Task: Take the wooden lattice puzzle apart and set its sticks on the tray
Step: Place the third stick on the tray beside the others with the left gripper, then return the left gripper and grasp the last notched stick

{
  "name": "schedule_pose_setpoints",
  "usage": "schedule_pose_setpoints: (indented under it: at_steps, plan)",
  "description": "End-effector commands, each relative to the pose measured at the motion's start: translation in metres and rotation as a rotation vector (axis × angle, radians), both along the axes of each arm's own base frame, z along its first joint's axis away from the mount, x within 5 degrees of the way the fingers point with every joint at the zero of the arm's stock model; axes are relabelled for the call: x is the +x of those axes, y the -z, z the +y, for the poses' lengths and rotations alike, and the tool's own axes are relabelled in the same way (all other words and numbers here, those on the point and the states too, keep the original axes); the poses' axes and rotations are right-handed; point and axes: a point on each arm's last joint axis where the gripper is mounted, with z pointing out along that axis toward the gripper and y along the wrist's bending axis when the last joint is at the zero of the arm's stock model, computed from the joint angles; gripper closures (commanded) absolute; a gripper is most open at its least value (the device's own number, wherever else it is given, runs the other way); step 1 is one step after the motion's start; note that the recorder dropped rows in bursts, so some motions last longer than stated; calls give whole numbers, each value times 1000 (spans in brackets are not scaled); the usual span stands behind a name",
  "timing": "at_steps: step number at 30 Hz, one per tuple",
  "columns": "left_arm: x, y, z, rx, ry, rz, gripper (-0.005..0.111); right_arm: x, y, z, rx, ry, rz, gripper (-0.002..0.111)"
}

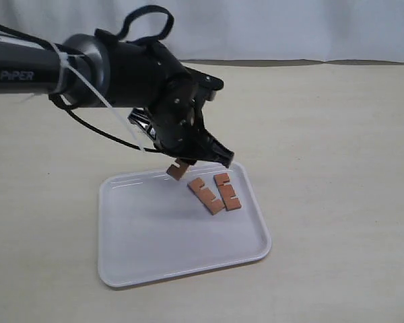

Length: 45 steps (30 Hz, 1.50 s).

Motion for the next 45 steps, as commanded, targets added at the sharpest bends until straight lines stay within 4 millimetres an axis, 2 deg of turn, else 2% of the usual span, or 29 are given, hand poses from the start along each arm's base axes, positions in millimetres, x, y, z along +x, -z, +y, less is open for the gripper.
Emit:
schedule_pose_setpoints:
  at_steps: [1, 5, 11, 14, 19, 25, 29, 32, 35, 40, 45]
  plan:
    - [-12, 17, -13, 31, 44, 37, 107, 0, 0, 0, -2, -3, -5, 104]
    - [-16, 29, -16, 24, 13, 96, 107, 0, 0, 0, -2, -3, -5, 104]
    - [-18, 32, -11, 75, 13, 123, 106, 0, 0, 0, -2, -3, -5, 104]
    - [-17, 32, -10, 100, 22, 118, 95, 0, 0, 0, -2, -3, -5, 104]
    - [-17, 30, -11, 87, 30, 106, 68, 0, 0, 0, -2, -3, -5, 104]
    - [-14, 2, -14, 9, 69, 17, 52, 0, 0, 0, -2, -3, -5, 104]
    - [-11, -24, -9, -4, 98, -72, 51, 0, 0, 0, -2, -3, -5, 104]
    - [0, -38, 2, -36, 8, -135, 51, 0, 0, 0, -2, -3, -5, 104]
    - [17, -41, 20, -96, -150, -143, 52, 0, 0, 0, -2, -3, -5, 104]
    - [43, -34, 51, -210, -426, -113, 52, 0, 0, 0, -2, -3, -5, 104]
    - [55, -20, 54, -314, -523, -75, 51, 0, 0, 0, -2, -3, -5, 104]
